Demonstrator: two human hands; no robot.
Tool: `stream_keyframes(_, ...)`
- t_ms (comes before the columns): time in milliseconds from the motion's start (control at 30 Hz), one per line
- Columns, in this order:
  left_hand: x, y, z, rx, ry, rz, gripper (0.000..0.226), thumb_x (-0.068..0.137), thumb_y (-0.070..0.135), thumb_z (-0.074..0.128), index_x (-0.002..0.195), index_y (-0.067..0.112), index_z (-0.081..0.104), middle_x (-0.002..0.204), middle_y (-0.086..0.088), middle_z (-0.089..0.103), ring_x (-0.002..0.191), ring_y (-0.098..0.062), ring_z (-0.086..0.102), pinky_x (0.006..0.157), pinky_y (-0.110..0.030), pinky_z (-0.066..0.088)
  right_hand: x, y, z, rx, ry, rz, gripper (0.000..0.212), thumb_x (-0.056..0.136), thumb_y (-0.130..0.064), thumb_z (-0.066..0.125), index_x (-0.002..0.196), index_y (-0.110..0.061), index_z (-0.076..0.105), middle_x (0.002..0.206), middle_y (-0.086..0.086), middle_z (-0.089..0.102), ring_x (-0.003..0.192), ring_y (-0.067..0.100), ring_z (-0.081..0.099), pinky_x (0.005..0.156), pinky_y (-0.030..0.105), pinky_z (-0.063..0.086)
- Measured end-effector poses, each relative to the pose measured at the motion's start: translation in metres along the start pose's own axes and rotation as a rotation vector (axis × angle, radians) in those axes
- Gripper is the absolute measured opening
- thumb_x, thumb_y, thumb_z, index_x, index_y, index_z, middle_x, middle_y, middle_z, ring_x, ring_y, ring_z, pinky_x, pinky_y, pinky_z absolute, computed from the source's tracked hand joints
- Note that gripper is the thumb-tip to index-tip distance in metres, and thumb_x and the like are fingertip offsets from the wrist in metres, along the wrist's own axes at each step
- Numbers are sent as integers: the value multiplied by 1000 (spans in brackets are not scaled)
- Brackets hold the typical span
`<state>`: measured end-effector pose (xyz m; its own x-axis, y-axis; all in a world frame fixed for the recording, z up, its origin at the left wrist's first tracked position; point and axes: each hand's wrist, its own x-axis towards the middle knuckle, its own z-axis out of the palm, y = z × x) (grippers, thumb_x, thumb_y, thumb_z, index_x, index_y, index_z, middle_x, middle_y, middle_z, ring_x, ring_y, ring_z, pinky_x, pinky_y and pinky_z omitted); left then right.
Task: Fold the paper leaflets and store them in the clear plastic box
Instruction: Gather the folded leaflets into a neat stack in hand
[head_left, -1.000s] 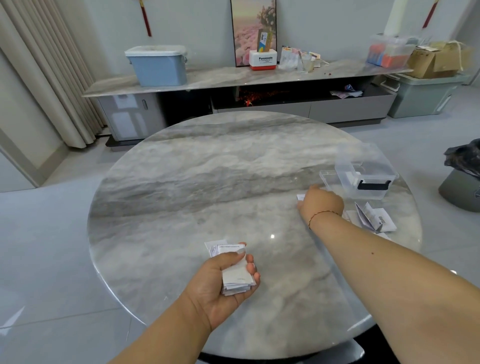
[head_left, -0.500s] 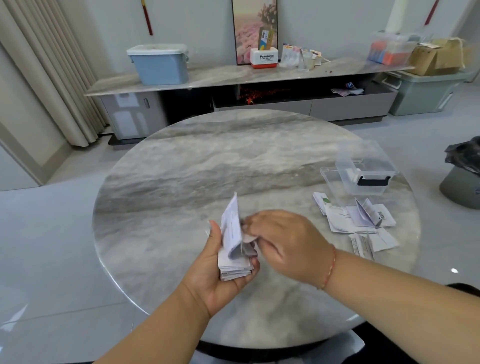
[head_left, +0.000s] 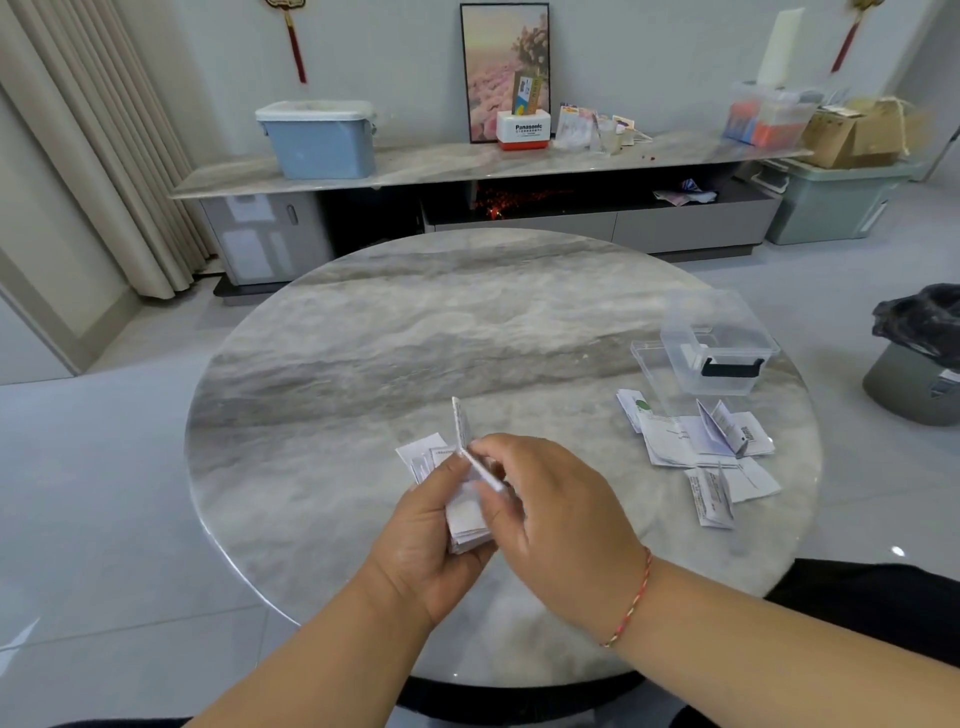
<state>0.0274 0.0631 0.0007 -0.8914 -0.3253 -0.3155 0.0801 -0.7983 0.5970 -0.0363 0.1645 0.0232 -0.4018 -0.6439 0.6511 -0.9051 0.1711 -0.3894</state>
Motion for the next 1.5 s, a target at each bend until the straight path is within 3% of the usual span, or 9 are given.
stream_keyframes(133, -2, 4, 2, -113, 49, -60, 20, 91, 23, 52, 89, 6, 62, 80, -14, 67, 74, -23, 61, 72, -34, 50, 20, 16, -21, 91, -217, -56, 14, 84, -27, 55, 84, -17, 64, 85, -5, 56, 82, 10, 46, 72, 20, 38)
stream_keyframes(300, -8, -5, 9, -87, -106, -217, 29, 56, 8, 83, 82, 2, 71, 77, -16, 62, 62, -24, 57, 56, -32, 52, 34, 24, -28, 522, -480, 311, 21, 75, -33, 73, 77, -18, 59, 92, 0, 59, 81, 10, 54, 73, 25, 44)
stream_keyframes(533, 3, -7, 8, -145, 12, -29, 47, 72, 44, 62, 100, 7, 63, 89, -13, 67, 73, -23, 64, 70, -34, 53, 24, 18, -8, 891, 10, 882, 16, 86, -8, 62, 92, -23, 60, 88, 15, 70, 74, 21, 65, 69, 34, 51)
stream_keyframes(667, 5, -15, 11, -49, -89, 17, 74, 50, 49, 86, 105, 3, 68, 103, -19, 68, 89, -27, 68, 80, -38, 56, 11, 1, 15, 783, 220, 1002, 9, 86, -15, 63, 80, -21, 61, 77, 1, 70, 73, 17, 67, 69, 32, 54)
stream_keyframes(900, -1, -14, 16, -64, -115, -54, 55, 54, 20, 89, 100, 4, 63, 89, -16, 68, 80, -25, 69, 72, -34, 56, 3, 0, 25, 509, 163, 876, 13, 74, -23, 64, 75, -34, 57, 94, -12, 51, 101, 22, 54, 89, 37, 48)
stream_keyframes(1000, -1, -7, 12, -34, -57, -73, 25, 72, 4, 65, 97, 4, 62, 81, -14, 66, 71, -24, 67, 63, -31, 57, -2, 10, 6, 656, -220, 576, 59, 60, -24, 59, 117, -28, 48, 124, -6, 42, 118, 12, 45, 95, 22, 44)
stream_keyframes(1100, -2, 0, 11, 32, -102, -141, 17, 67, -4, 64, 82, 3, 67, 74, -15, 64, 67, -26, 66, 60, -33, 57, 5, 23, -13, 264, -587, 62, 99, 58, -33, 78, 140, -31, 23, 139, -13, 33, 128, -2, 29, 106, 10, 22)
stream_keyframes(1300, -3, -11, 12, 20, -156, -222, 29, 64, -10, 54, 86, 2, 68, 81, -18, 63, 73, -27, 66, 63, -37, 57, 12, 34, -22, 196, -714, 54, 92, 60, -44, 82, 138, -33, 35, 129, -16, 49, 114, -2, 44, 98, 9, 31)
stream_keyframes(1500, 8, -18, 16, -73, -2, -211, 51, 71, -7, 51, 120, 7, 54, 76, -14, 58, 57, -21, 54, 58, -33, 54, 23, 141, -63, -340, 34, 782, 52, 76, -49, 65, 113, -14, 56, 115, 7, 58, 110, 25, 49, 90, 36, 41)
